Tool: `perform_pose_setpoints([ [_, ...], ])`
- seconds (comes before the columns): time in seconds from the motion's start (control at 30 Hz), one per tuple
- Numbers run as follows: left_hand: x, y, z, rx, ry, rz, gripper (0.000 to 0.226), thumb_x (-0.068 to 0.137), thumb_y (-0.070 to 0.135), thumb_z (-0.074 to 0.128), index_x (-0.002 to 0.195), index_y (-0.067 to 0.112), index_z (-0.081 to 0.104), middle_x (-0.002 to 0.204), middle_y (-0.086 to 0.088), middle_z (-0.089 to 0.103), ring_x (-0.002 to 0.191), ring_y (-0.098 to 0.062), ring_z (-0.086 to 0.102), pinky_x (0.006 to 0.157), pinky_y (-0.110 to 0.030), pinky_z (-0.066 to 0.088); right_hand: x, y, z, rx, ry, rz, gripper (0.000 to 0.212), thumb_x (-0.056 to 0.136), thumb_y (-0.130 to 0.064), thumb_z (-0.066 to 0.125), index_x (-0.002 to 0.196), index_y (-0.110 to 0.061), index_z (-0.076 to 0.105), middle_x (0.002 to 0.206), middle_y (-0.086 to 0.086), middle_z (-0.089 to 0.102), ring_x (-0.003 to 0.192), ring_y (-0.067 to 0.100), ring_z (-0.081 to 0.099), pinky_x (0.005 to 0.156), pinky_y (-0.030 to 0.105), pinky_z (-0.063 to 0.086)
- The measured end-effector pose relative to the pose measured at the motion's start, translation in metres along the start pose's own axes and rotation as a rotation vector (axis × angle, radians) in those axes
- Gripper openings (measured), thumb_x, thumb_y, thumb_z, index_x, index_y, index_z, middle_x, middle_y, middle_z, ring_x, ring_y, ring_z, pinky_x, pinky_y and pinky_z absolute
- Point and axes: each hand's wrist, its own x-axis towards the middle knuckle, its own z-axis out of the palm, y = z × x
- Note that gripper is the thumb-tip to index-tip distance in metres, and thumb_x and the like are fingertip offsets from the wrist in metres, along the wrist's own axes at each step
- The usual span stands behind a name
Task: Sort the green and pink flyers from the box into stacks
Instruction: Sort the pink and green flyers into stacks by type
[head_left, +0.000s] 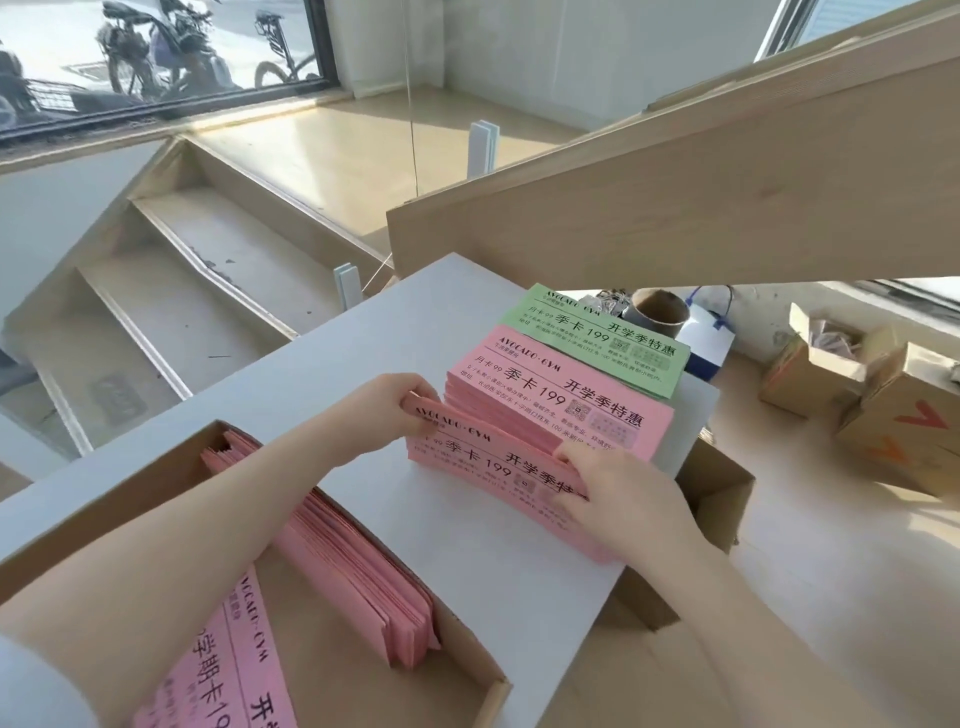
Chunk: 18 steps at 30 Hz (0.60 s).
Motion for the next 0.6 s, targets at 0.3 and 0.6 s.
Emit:
perform_pose_setpoints([
  [0.3,-0.002,0.007,0.019,-0.571,-0.087,-0.195,0.033,0.091,0.041,0.053,0.098,0.011,0.065,0.099,0.001,0.068,0.099,-0.014,0.06,0.095,-0.025,0.04,-0.046,0.005,0.051,1.383,0.407,0.404,0.024,0.082,0.002,0.064,0.09,-0.021,0.063,0.088,-0.007,0.072,0.092,0.014,0.065,0.081,0.031,0.052],
  [0.6,-0.004,0.012,0.027,-0.572,-0.01,-0.198,0.018,0.097,0.021,0.048,0.104,0.011,0.061,0.101,-0.004,0.064,0.104,-0.017,0.056,0.1,-0.029,0.04,-0.042,-0.004,0.052,1.336,0.359,0.391,0.021,0.076,-0.013,0.075,0.09,-0.026,0.067,0.097,-0.006,0.071,0.097,0.01,0.063,0.077,0.026,0.05],
])
